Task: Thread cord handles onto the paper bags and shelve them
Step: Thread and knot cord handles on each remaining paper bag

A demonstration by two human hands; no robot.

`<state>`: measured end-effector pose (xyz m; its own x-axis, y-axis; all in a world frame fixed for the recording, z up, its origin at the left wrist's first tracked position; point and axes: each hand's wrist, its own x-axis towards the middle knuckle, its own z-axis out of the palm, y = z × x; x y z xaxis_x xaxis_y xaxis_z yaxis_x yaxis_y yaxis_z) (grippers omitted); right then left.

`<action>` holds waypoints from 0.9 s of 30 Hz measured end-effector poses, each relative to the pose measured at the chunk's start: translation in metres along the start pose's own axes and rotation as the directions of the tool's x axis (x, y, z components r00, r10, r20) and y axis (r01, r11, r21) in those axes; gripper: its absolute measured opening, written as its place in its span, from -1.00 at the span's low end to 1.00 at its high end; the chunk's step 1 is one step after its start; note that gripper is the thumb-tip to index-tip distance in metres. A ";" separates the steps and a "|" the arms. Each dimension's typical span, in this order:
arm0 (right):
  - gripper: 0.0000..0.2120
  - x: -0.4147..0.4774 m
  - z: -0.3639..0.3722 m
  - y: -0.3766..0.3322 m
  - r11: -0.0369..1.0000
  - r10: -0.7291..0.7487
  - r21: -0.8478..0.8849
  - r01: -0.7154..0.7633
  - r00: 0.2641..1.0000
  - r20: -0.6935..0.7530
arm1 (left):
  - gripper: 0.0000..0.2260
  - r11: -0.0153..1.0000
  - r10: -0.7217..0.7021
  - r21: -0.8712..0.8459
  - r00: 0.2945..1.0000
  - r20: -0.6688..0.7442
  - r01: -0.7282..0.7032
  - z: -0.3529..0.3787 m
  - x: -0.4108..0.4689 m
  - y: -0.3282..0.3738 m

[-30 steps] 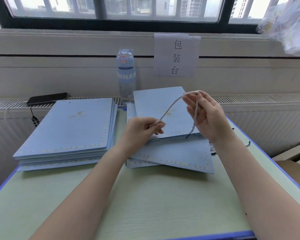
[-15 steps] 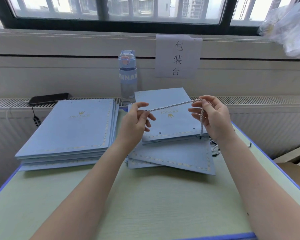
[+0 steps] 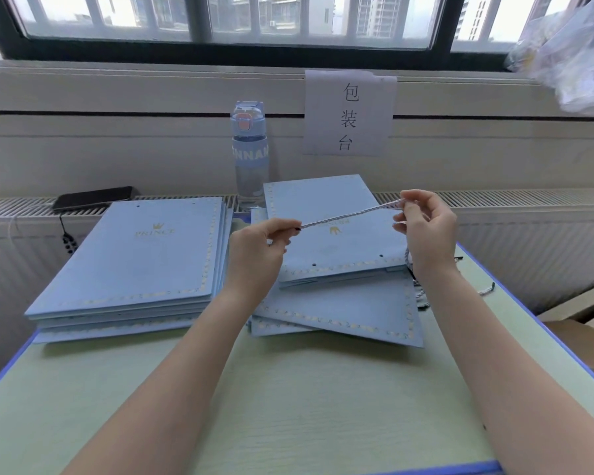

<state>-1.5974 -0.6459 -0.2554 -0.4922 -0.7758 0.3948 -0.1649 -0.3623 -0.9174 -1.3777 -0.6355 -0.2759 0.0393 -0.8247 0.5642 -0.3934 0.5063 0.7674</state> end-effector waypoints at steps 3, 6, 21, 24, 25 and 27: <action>-0.84 -0.001 0.000 0.004 0.944 -0.150 -0.294 0.151 0.988 0.025 | -0.87 1.000 -0.011 -0.029 1.000 -0.002 0.011 -0.001 0.000 0.000; -0.76 -0.008 0.006 0.008 0.810 -0.375 -0.401 0.427 0.904 0.205 | -0.91 1.000 0.019 -0.021 0.999 0.047 -0.018 0.001 -0.002 0.002; -0.76 -0.043 0.038 0.017 0.809 -0.408 -0.140 0.572 0.715 0.568 | -0.87 0.998 -0.020 -0.055 0.993 0.114 0.026 0.009 -0.006 0.007; -0.83 -0.040 0.037 0.018 0.791 -0.437 -0.161 0.591 0.729 0.526 | -0.85 0.999 0.001 -0.035 0.993 0.119 0.003 0.009 -0.007 0.006; -0.85 -0.040 0.037 0.019 0.791 -0.439 -0.161 0.590 0.731 0.523 | -0.86 1.000 0.009 -0.025 0.993 0.118 -0.006 0.009 -0.008 0.006; -0.86 -0.041 0.037 0.020 0.795 -0.437 -0.160 0.585 0.736 0.517 | -0.89 1.000 0.021 -0.012 0.993 0.113 -0.020 0.009 -0.008 0.007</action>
<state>-1.5491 -0.6401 -0.2882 0.1515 -0.6794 0.7180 -0.5555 -0.6593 -0.5067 -1.3888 -0.6273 -0.2781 -0.0733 -0.8371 0.5421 -0.3826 0.5256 0.7598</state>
